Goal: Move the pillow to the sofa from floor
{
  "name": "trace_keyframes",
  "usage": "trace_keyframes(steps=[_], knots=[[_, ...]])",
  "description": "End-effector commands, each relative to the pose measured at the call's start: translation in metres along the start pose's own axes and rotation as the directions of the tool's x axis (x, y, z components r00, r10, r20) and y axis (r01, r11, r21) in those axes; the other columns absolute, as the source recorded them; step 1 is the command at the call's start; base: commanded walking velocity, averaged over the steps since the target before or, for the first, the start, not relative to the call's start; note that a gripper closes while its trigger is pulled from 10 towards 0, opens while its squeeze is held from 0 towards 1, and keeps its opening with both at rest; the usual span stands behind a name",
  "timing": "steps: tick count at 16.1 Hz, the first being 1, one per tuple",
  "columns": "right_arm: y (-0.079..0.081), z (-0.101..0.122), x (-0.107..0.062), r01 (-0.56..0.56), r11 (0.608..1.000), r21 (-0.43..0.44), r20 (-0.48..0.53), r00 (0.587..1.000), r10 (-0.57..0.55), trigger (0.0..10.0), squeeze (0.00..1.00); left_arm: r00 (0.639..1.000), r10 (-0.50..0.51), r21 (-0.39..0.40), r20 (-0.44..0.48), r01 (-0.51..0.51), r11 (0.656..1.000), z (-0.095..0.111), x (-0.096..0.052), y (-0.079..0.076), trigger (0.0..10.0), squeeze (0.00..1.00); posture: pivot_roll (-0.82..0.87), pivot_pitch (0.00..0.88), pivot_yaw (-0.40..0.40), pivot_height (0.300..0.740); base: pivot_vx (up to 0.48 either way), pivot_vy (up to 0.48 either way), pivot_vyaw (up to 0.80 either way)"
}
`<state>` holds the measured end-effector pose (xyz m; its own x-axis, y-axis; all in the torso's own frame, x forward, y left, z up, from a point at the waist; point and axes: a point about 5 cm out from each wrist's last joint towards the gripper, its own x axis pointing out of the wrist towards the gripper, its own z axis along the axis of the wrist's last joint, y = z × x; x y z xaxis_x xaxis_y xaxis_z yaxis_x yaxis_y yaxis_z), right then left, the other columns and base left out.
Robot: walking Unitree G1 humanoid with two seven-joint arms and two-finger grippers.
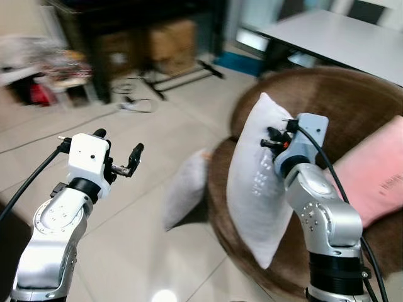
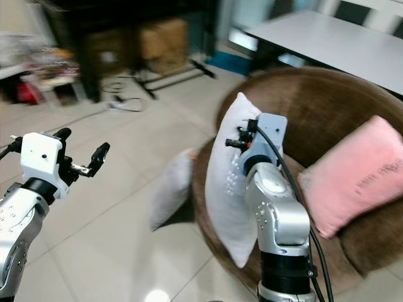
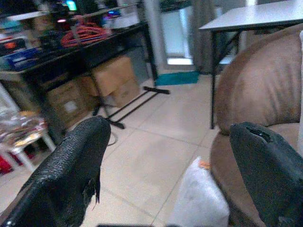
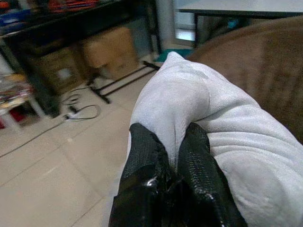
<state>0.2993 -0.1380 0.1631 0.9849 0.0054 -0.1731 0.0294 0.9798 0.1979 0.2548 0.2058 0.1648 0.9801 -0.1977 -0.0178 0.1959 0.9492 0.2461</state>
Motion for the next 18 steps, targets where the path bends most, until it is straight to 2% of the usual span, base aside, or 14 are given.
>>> trace_keyframes(steps=[1,18], knots=[[0.0077,0.0116,-0.0011,-0.034,0.999,0.004,0.058,0.998,0.034,10.0,0.00,1.000,0.008,0.011,0.005,-0.008,1.000,0.0026,0.0009,0.0030,10.0,0.00,0.01,0.000,-0.020,0.740,0.319,0.000,-0.80],[0.0075,0.0105,0.0018,-0.017,1.000,-0.015,0.054,0.998,0.018,10.0,0.00,1.000,-0.006,0.014,-0.005,0.006,1.000,0.0007,0.0026,0.0025,10.0,0.00,0.02,0.000,-0.020,0.740,0.321,0.000,-0.80]])
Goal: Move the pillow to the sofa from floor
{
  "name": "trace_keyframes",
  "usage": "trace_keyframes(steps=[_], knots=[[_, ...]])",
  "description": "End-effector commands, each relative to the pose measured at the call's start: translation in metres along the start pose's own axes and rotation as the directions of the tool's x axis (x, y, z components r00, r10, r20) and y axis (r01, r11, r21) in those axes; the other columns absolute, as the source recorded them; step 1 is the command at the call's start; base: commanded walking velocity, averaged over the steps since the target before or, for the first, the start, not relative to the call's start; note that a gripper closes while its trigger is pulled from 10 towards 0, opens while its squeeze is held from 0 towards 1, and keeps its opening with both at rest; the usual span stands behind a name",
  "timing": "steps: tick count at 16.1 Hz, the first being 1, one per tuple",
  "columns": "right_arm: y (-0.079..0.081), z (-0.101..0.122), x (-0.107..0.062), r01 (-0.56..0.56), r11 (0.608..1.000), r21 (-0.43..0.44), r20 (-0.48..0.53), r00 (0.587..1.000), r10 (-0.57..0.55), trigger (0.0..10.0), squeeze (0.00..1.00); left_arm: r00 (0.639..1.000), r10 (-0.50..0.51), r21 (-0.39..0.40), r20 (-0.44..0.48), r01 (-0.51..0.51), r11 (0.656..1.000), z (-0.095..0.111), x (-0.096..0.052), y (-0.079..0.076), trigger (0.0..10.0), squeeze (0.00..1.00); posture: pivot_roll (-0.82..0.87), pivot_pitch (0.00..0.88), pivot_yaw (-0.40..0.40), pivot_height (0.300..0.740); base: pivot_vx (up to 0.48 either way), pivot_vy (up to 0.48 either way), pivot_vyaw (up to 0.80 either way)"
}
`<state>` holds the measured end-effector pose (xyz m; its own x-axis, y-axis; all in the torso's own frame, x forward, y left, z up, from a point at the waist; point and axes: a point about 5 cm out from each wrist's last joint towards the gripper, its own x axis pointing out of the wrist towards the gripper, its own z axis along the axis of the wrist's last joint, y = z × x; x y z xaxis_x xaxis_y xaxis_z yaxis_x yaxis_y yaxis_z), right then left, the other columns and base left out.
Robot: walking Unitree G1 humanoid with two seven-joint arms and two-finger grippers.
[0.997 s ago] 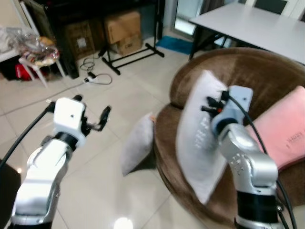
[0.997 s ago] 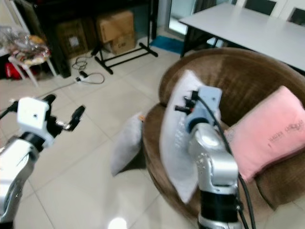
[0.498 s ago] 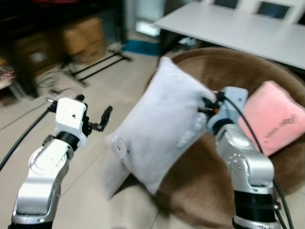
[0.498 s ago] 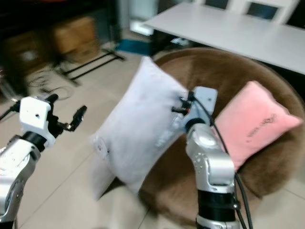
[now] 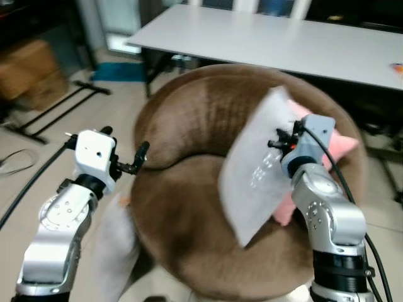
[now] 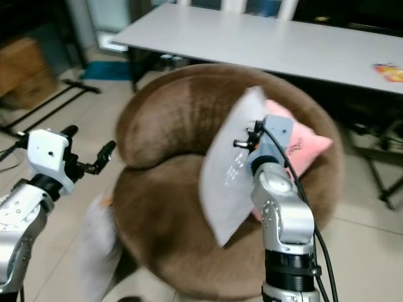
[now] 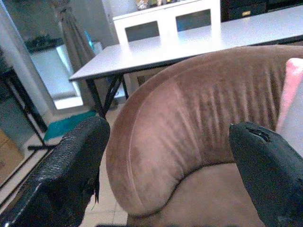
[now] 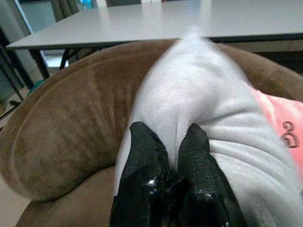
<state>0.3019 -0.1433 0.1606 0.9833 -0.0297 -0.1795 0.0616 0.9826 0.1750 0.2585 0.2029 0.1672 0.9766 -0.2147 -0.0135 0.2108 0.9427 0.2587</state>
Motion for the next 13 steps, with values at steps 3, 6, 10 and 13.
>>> trace_keyframes(steps=[3,6,10,13], knots=[[0.015,0.013,-0.002,-0.066,0.998,0.003,0.062,0.996,0.066,10.0,0.00,1.000,-0.001,0.013,-0.017,0.001,1.000,-0.003,-0.001,0.002,10.0,0.00,0.02,0.000,-0.018,0.740,0.185,0.000,-0.20],[0.024,0.015,-0.001,-0.146,0.989,-0.007,0.070,0.987,0.146,10.0,0.00,0.999,-0.031,0.017,-0.018,0.031,0.999,-0.003,-0.003,-0.003,10.0,0.00,0.02,0.000,-0.020,0.740,0.000,0.000,0.00],[0.035,0.017,0.005,-0.238,0.971,-0.029,0.056,0.969,0.240,10.0,0.00,0.991,-0.123,0.018,-0.042,0.124,0.992,-0.005,-0.008,-0.007,10.0,0.00,0.02,0.000,-0.023,0.740,0.000,0.000,0.00],[0.044,0.016,0.012,-0.257,0.966,-0.032,0.025,0.966,0.258,10.0,0.00,0.960,-0.258,0.029,-0.107,0.262,0.965,-0.011,-0.017,-0.015,10.0,0.00,0.04,0.000,-0.025,0.740,0.000,0.000,0.00]])
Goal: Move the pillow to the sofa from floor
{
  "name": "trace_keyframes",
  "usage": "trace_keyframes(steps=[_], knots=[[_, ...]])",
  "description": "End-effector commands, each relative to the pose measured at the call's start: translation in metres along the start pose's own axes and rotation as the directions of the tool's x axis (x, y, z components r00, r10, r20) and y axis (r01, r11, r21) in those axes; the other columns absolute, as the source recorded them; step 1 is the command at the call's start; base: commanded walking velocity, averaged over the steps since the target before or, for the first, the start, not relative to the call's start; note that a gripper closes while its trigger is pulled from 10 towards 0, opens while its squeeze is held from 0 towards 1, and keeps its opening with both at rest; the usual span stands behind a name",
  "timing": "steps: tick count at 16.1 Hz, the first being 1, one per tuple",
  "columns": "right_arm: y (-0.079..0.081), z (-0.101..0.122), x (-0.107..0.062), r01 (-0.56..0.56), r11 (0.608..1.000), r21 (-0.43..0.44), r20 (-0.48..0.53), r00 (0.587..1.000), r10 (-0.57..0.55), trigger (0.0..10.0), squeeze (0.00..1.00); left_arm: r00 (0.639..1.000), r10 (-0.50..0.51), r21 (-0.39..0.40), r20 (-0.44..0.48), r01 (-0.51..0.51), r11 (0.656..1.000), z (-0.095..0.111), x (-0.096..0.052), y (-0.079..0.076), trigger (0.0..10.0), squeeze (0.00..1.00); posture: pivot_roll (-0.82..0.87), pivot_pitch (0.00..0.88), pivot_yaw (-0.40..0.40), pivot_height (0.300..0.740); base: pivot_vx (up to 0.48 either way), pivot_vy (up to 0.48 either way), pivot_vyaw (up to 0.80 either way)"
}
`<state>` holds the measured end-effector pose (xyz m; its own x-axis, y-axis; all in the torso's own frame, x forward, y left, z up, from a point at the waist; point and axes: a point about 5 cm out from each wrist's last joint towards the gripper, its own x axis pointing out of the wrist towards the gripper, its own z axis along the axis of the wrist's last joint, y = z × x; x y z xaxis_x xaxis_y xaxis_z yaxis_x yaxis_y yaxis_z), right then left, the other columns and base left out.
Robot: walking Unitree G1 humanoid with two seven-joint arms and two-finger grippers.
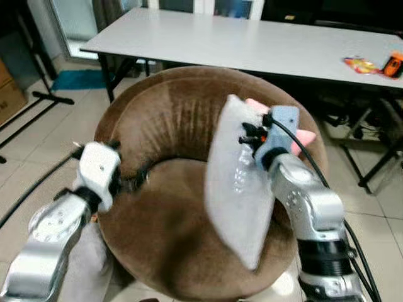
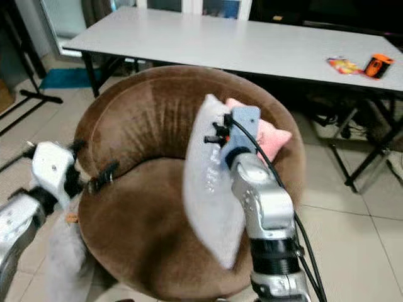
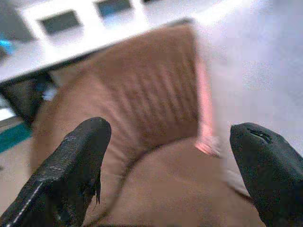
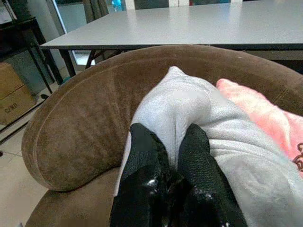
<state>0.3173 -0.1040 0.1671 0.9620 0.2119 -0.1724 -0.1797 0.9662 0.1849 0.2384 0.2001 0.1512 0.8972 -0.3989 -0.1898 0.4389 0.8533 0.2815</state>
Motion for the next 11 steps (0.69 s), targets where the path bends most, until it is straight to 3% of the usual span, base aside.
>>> trace_keyframes(steps=[1,5,6,8,9,11], knots=[[0.007,0.015,0.003,-0.035,0.999,-0.011,0.059,0.998,0.035,10.0,0.00,0.998,-0.057,0.003,-0.007,0.057,0.998,0.002,-0.001,-0.005,10.0,0.00,0.05,0.000,-0.024,0.740,0.000,0.000,0.00],[0.020,0.030,0.015,-0.127,0.990,0.065,0.067,0.990,0.123,10.0,0.00,0.978,-0.202,-0.040,-0.056,0.200,0.979,0.002,-0.012,-0.009,10.0,0.00,0.05,0.000,-0.014,0.740,0.000,0.000,0.00],[0.025,0.022,0.023,-0.220,0.963,0.153,0.031,0.976,0.217,10.0,0.00,0.952,-0.289,-0.061,-0.106,0.284,0.957,-0.001,-0.019,-0.012,10.0,0.00,0.06,0.000,-0.007,0.740,0.000,0.000,0.00],[0.019,0.005,0.030,-0.194,0.975,0.110,-0.038,0.979,0.199,10.0,0.00,0.936,-0.324,-0.061,-0.140,0.318,0.946,-0.003,-0.023,-0.012,10.0,0.00,0.07,0.000,-0.004,0.740,0.000,0.000,0.00],[0.008,-0.021,0.040,-0.112,0.991,0.068,-0.153,0.981,0.121,10.0,0.00,0.923,-0.352,-0.076,-0.158,0.344,0.936,-0.004,-0.025,-0.013,10.0,0.00,0.07,0.000,-0.001,0.740,0.000,0.000,0.00],[0.000,-0.046,0.046,-0.055,0.994,0.091,-0.235,0.969,0.075,10.0,0.00,0.918,-0.361,-0.083,-0.166,0.352,0.932,-0.004,-0.026,-0.013,10.0,0.00,0.07,0.000,0.002,0.740,0.000,0.000,0.00]])
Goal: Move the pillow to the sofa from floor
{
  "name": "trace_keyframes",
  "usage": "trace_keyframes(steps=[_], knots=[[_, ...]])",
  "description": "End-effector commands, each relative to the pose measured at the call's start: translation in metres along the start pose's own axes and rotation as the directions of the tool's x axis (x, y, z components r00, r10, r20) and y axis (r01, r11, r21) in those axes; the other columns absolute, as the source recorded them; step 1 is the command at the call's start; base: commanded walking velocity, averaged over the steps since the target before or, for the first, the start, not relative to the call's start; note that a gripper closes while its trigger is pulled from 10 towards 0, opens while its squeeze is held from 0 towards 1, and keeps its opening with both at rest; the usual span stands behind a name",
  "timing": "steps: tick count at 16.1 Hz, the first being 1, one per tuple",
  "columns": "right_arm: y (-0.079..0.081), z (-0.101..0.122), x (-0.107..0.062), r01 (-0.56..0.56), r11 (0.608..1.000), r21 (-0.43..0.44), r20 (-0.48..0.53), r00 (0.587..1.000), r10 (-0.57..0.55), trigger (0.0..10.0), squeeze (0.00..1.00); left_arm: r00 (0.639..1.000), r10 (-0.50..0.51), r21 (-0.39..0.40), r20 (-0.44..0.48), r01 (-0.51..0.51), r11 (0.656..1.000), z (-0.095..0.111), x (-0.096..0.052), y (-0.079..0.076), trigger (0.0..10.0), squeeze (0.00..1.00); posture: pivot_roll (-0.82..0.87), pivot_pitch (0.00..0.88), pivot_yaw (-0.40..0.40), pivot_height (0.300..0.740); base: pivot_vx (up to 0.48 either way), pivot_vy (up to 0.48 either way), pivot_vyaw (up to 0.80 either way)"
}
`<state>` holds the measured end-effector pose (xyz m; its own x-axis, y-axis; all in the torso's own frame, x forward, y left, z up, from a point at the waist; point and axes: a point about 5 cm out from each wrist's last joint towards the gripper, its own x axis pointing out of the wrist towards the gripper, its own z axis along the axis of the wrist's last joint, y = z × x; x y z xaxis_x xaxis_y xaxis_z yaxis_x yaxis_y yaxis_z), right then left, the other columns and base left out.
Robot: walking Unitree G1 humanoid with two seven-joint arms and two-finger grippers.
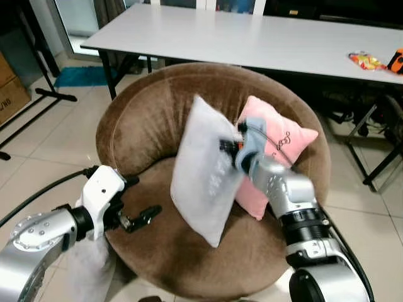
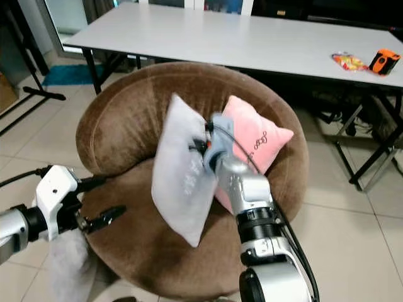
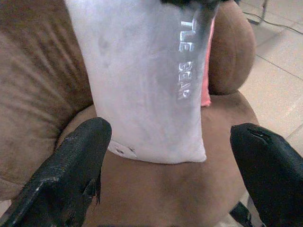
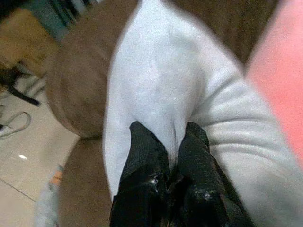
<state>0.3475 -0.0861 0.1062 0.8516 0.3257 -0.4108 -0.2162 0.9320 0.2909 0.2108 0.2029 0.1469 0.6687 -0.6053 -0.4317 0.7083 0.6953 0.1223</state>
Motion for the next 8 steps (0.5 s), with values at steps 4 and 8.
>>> trace_keyframes(steps=[4,8], knots=[[-0.024,-0.037,0.014,0.139,0.990,-0.029,-0.093,0.986,-0.141,10.0,0.00,0.999,-0.037,0.003,-0.011,0.037,0.999,0.004,-0.002,-0.005,10.0,0.00,0.10,0.000,-0.001,0.740,0.000,0.000,0.00],[-0.033,-0.002,0.018,0.178,0.982,0.057,0.037,0.983,-0.180,10.0,1.00,0.999,-0.033,0.007,-0.013,0.033,0.999,0.005,-0.003,-0.005,10.0,0.00,0.10,0.000,-0.004,0.740,0.000,0.000,0.00]])
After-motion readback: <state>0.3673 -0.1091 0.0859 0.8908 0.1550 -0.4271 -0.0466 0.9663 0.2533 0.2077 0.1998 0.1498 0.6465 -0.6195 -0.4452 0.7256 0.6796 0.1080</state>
